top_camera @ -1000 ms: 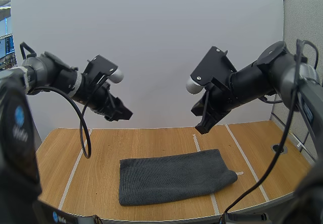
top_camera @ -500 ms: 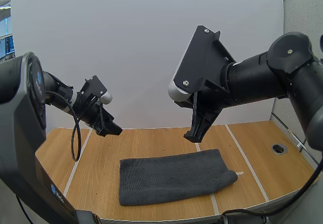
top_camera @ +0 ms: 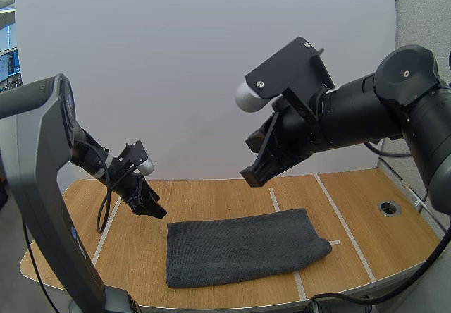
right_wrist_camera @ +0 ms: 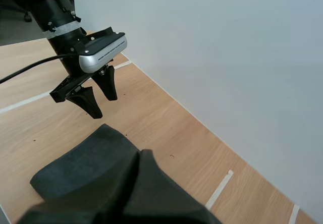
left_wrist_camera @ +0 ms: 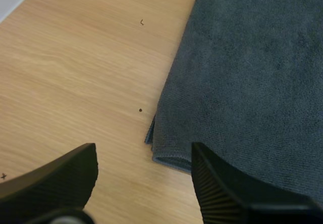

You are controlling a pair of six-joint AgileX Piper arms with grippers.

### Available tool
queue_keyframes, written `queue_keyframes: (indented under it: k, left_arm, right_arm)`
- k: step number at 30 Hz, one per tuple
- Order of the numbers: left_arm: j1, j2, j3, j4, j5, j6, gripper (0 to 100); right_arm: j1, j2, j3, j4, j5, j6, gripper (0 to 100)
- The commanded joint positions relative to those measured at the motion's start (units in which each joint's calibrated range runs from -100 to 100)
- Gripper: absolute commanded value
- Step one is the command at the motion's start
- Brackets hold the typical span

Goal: Fold the towel

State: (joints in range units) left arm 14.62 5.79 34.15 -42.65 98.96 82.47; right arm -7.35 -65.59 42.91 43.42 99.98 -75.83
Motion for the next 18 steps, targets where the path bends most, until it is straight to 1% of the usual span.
queue_keyframes:
  k: [1,4,8,12,13,16,18]
  left_arm:
    - [-3.54,9.43,-4.62,1.62,1.04,-0.43,87]
    - [-6.04,11.41,-6.69,2.11,1.04,-2.13,88]
    - [-8.94,13.75,-10.79,2.84,1.04,-5.46,99]
    - [-11.74,14.43,-14.85,2.84,1.04,-7.45,100]
    - [-12.65,14.56,-15.68,3.01,1.04,-8.21,100]
    - [-15.61,15.10,-17.50,6.16,1.04,-10.33,100]
    - [-17.20,15.68,-18.03,8.30,1.04,-11.27,100]
  right_arm:
    - [0.09,-1.83,0.00,-3.54,0.02,11.90,0]
    - [0.09,-3.65,0.00,-3.54,0.02,12.23,0]
    - [0.09,-5.67,0.00,-4.10,0.02,14.20,0]
    - [0.09,-6.67,0.00,-4.70,0.02,14.87,0]
    - [0.09,-6.67,0.00,-4.70,0.02,15.71,0]
    - [0.09,-6.67,0.00,-4.70,0.02,17.47,0]
    - [0.09,-6.67,0.00,-4.82,0.02,17.71,0]
